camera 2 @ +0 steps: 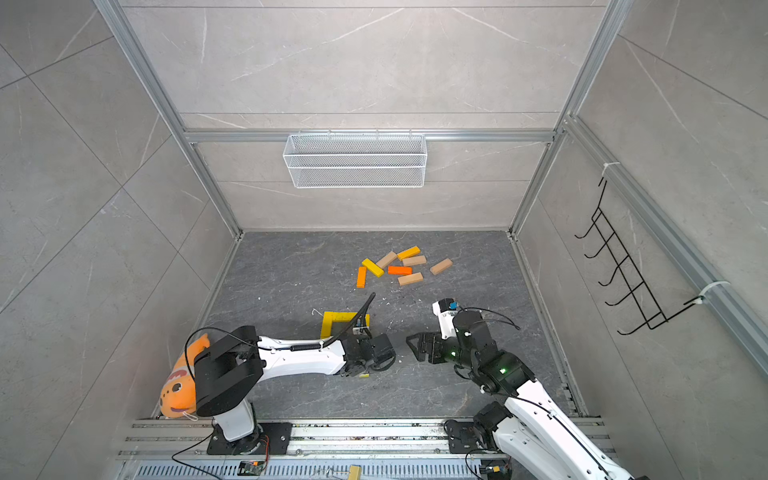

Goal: Assemble the number 8 with building blocks
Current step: Assemble the building block at the center of the board.

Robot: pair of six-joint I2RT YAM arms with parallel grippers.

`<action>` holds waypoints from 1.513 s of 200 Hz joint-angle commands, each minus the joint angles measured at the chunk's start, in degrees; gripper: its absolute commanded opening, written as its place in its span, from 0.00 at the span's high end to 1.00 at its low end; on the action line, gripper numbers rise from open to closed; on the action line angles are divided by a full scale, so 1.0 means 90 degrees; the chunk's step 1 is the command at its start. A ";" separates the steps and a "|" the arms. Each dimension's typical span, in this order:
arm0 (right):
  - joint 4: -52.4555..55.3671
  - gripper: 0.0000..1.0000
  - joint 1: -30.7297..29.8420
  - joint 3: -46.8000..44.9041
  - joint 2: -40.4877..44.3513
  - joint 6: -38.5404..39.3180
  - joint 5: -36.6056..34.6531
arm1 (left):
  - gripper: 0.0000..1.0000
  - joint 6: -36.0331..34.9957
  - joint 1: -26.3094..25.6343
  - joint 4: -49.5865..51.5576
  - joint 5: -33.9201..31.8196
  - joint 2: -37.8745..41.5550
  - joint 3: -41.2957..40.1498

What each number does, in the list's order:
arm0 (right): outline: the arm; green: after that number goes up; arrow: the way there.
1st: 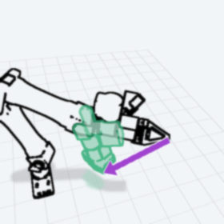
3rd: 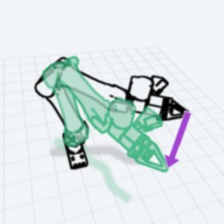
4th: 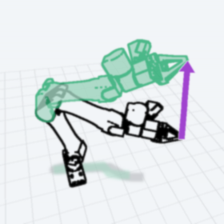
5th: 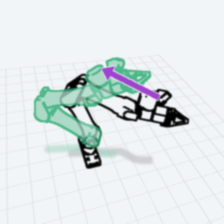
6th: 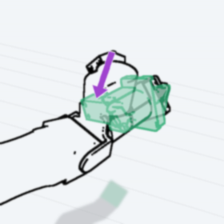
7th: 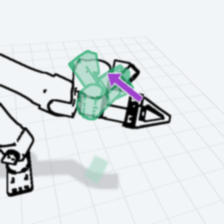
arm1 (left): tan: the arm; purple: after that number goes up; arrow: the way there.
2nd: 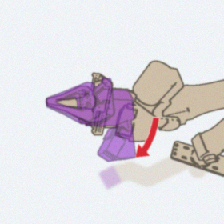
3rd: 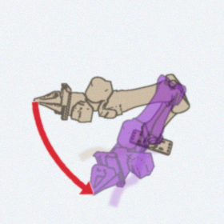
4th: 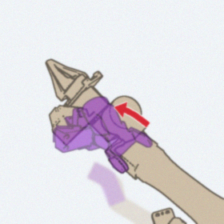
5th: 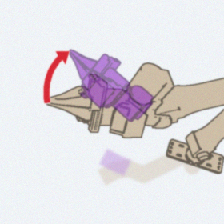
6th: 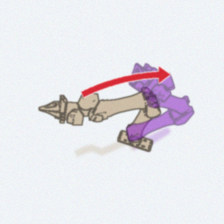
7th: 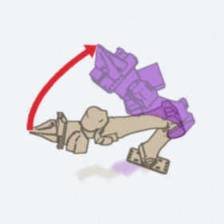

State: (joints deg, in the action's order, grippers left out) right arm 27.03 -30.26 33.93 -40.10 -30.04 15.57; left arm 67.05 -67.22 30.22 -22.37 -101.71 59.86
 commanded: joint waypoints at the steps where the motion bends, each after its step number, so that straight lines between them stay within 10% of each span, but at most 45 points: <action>1: 0.0031 0.14 -0.0026 -0.0010 -0.0028 -0.0049 -0.0085 | 0.72 0.0030 0.0037 0.0211 -0.0093 -0.0031 0.0009; 169: -0.0048 0.13 -0.0026 0.0370 -0.0298 0.0081 -0.0982 | 0.48 -0.0406 -0.0399 0.0652 -0.0652 0.1411 0.0078; 210: -0.0172 0.14 -0.0026 0.1005 -0.1350 0.0440 -0.1561 | 0.21 -0.1196 -0.0364 0.0528 -0.1025 0.2148 0.0172; 303: -0.1174 0.21 0.0672 0.2542 -0.4664 0.0691 -0.1381 | 0.09 -0.2367 0.1535 -0.0522 0.0548 0.3680 -0.1068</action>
State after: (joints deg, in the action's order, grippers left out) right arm 21.08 -27.20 54.30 -76.60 -24.34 1.28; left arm 49.32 -55.33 27.68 -21.45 -71.96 51.27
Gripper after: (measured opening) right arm 0.793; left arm 0.908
